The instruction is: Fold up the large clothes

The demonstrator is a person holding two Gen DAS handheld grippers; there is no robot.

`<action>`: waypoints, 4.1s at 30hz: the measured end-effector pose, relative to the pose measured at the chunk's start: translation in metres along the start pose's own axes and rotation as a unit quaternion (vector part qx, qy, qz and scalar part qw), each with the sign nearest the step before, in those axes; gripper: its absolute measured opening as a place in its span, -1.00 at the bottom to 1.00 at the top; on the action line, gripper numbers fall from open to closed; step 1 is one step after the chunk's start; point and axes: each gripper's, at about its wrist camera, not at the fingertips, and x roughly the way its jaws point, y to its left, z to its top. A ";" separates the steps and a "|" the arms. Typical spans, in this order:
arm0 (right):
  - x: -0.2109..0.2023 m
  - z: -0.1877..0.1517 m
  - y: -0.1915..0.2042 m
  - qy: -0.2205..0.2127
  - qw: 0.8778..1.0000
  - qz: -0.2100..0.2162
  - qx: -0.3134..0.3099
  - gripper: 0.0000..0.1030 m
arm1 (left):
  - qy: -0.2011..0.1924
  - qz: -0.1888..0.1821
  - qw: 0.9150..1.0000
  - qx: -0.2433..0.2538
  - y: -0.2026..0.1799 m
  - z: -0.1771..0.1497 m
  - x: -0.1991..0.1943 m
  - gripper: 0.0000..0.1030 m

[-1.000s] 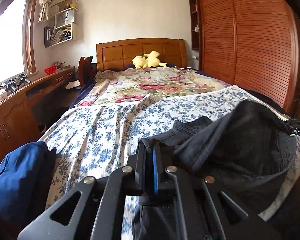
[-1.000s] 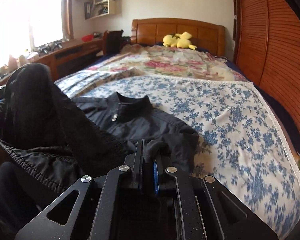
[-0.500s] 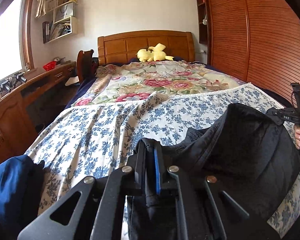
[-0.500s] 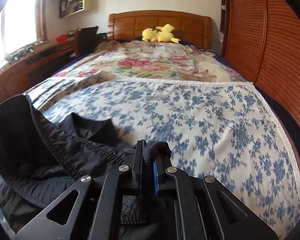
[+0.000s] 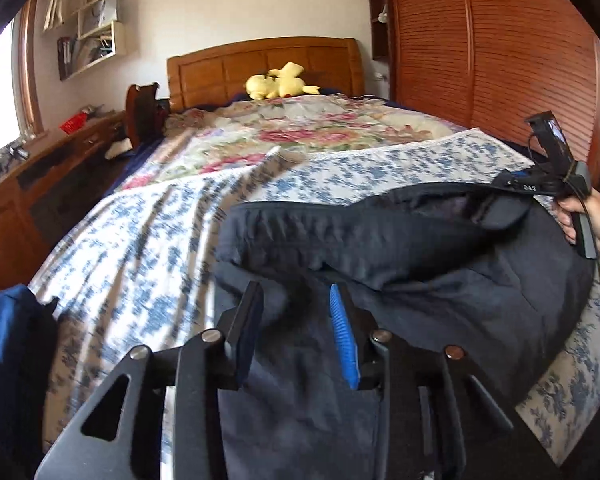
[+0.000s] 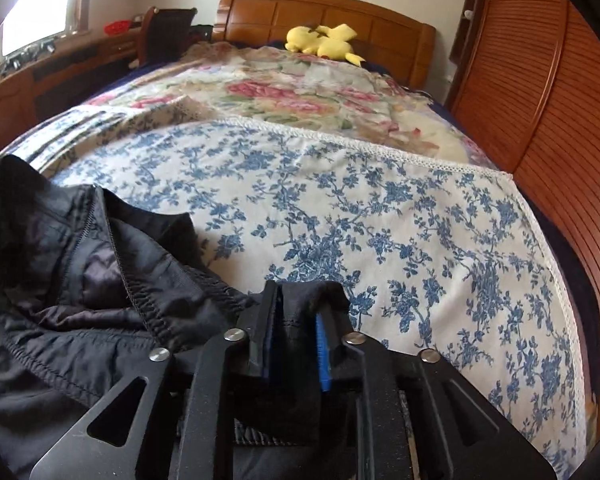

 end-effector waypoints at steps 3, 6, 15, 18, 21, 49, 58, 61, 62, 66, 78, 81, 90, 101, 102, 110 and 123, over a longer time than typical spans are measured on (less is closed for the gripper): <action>-0.013 0.001 0.003 -0.004 1.000 0.002 -0.006 -0.35 | -0.010 -0.021 1.000 -0.008 -0.005 -0.006 0.000 -0.32; -0.030 0.002 0.000 -0.026 1.000 -0.008 0.004 0.46 | -0.016 -0.037 0.999 -0.009 -0.008 -0.010 0.000 -0.30; -0.032 -0.012 -0.016 -0.003 1.000 -0.013 0.010 0.48 | -0.012 -0.061 0.998 -0.012 -0.010 -0.016 0.002 -0.19; -0.015 -0.015 -0.014 0.022 1.000 -0.017 0.000 0.48 | -0.010 -0.064 0.998 -0.013 -0.010 -0.020 0.004 -0.14; 0.003 -0.014 -0.012 0.040 0.999 -0.011 0.001 0.47 | -0.007 -0.064 0.998 -0.010 -0.013 -0.022 0.005 -0.11; 0.041 0.015 -0.013 0.076 0.989 -0.123 0.023 -0.55 | 0.000 -0.071 0.997 -0.021 -0.003 -0.026 0.004 -0.08; 0.019 0.045 0.085 0.044 0.998 0.034 -0.008 -0.22 | -0.010 -0.073 0.997 -0.027 0.007 -0.027 -0.004 -0.08; 0.027 0.040 0.131 0.070 0.995 0.051 -0.050 -0.22 | -0.006 -0.073 0.997 -0.030 0.011 -0.030 -0.004 -0.08; 0.035 0.037 0.147 0.091 0.993 0.037 -0.072 -0.22 | -0.005 -0.074 0.997 -0.030 0.012 -0.031 -0.003 -0.08; 0.063 0.030 0.168 0.127 0.988 0.013 -0.082 -0.20 | -0.003 -0.072 0.997 -0.027 0.016 -0.034 -0.005 -0.08; 0.097 0.029 0.178 0.157 0.982 0.016 -0.102 -0.75 | -0.001 -0.072 0.997 -0.031 0.023 -0.036 -0.006 -0.08; 0.093 0.030 0.179 0.140 0.984 0.016 -0.108 -0.86 | 0.000 -0.072 0.997 -0.025 0.019 -0.036 -0.007 -0.08; 0.085 0.049 0.184 0.085 0.991 -0.002 -0.100 -0.93 | -0.006 -0.074 0.997 -0.030 0.021 -0.036 -0.008 -0.08; 0.026 0.033 0.176 0.047 0.994 0.027 -0.099 -0.01 | -0.006 -0.079 0.997 -0.022 0.010 -0.031 -0.005 -0.08; 0.014 0.026 0.174 0.043 0.993 0.034 -0.102 0.03 | -0.006 -0.081 0.996 -0.020 0.008 -0.031 -0.005 -0.08; -0.062 -0.047 0.132 0.024 0.996 0.042 -0.071 0.15 | -0.016 -0.106 0.994 -0.013 -0.024 -0.024 -0.009 -0.08; -0.118 -0.125 0.055 0.024 1.000 -0.016 -0.011 0.24 | -0.001 -0.152 0.988 0.029 -0.106 -0.025 -0.008 -0.08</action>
